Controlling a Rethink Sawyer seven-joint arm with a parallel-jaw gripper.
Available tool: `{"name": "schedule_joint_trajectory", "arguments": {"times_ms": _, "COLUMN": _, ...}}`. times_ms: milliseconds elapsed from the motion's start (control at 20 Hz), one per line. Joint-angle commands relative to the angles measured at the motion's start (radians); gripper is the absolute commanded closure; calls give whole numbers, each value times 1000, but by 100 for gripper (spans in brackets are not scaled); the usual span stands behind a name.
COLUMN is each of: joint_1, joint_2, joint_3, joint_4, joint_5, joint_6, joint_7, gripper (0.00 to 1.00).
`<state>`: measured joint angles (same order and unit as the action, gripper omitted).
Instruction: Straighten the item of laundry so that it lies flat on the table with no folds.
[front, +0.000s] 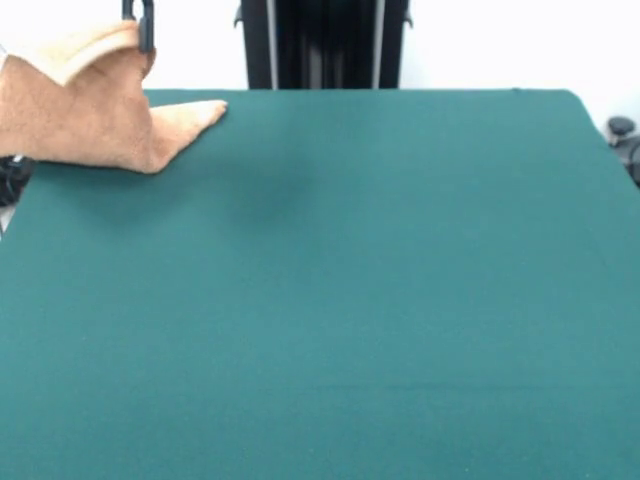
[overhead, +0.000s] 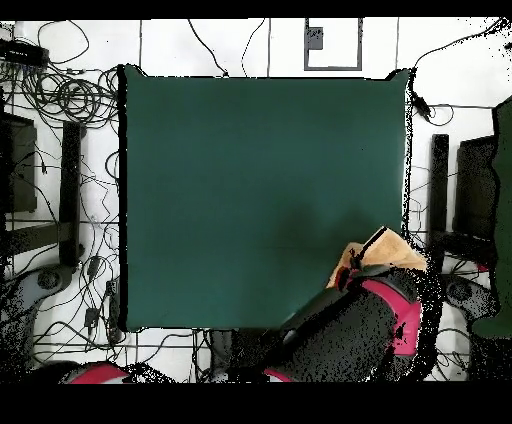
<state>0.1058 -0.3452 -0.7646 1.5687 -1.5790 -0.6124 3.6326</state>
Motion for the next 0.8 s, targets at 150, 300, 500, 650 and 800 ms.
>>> {"name": "schedule_joint_trajectory", "arguments": {"times_ms": 150, "joint_1": 29, "joint_2": 73, "joint_3": 118, "joint_4": -45, "joint_5": 16, "joint_6": 29, "joint_7": 235, "gripper": 100}}
{"name": "schedule_joint_trajectory", "arguments": {"times_ms": 300, "joint_1": 26, "joint_2": 40, "joint_3": 142, "joint_4": -28, "joint_5": 85, "joint_6": 74, "joint_7": 217, "gripper": 100}}
{"name": "schedule_joint_trajectory", "arguments": {"times_ms": 500, "joint_1": -38, "joint_2": -10, "joint_3": 207, "joint_4": 6, "joint_5": 238, "joint_6": 113, "joint_7": 79, "gripper": 100}}
{"name": "schedule_joint_trajectory", "arguments": {"times_ms": 650, "joint_1": -71, "joint_2": -18, "joint_3": 224, "joint_4": 23, "joint_5": 335, "joint_6": 116, "joint_7": 13, "gripper": 100}}
{"name": "schedule_joint_trajectory", "arguments": {"times_ms": 800, "joint_1": -87, "joint_2": -18, "joint_3": 230, "joint_4": 30, "joint_5": 385, "joint_6": 119, "joint_7": 15, "gripper": 100}}
